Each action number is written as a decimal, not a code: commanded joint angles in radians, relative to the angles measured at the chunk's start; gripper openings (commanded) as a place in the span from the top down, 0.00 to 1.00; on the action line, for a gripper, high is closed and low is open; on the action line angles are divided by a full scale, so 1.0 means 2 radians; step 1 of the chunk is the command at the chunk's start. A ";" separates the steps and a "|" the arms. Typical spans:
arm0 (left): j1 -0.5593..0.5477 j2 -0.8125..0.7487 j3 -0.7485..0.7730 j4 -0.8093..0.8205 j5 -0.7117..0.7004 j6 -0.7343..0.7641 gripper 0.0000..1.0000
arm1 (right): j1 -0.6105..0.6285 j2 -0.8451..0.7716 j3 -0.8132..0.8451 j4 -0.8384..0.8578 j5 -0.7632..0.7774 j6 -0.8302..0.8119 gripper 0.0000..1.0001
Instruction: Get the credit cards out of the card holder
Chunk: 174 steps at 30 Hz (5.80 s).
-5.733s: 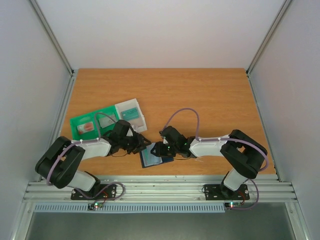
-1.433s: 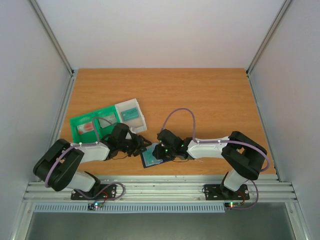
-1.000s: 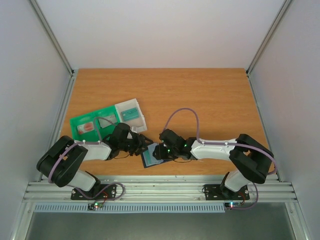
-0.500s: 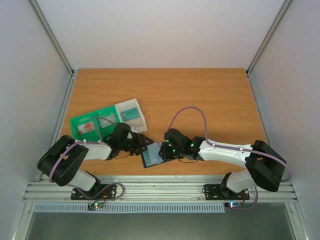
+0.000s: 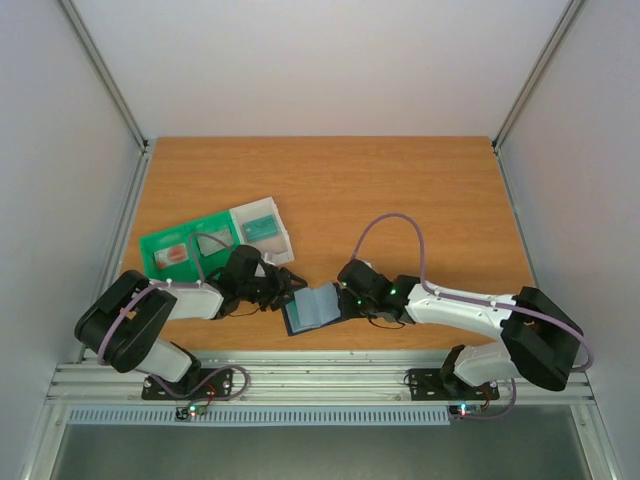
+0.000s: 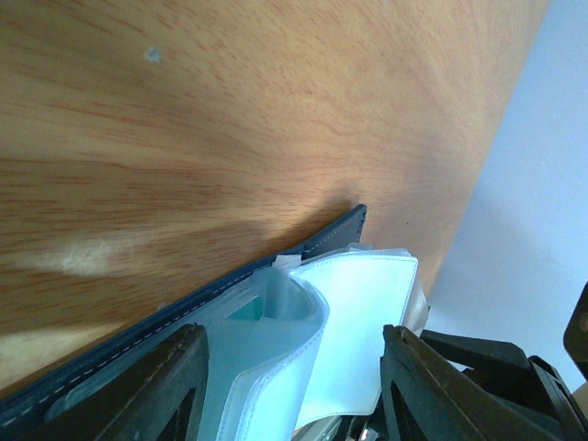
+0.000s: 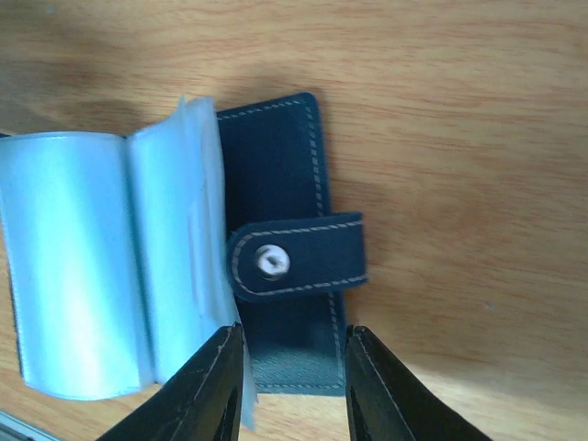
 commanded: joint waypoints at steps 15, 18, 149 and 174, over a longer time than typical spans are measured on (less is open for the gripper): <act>-0.032 0.011 0.034 -0.056 -0.017 0.017 0.47 | -0.009 0.029 -0.040 0.035 0.009 0.010 0.72; -0.049 0.014 0.043 -0.055 -0.021 0.012 0.47 | -0.009 0.031 -0.060 0.062 0.007 0.022 0.73; -0.063 -0.109 0.030 -0.201 -0.097 0.091 0.60 | 0.085 0.020 0.092 0.000 -0.011 -0.062 0.74; -0.052 -0.085 0.033 -0.195 -0.089 0.103 0.69 | -0.053 0.119 0.026 0.128 -0.209 -0.055 0.83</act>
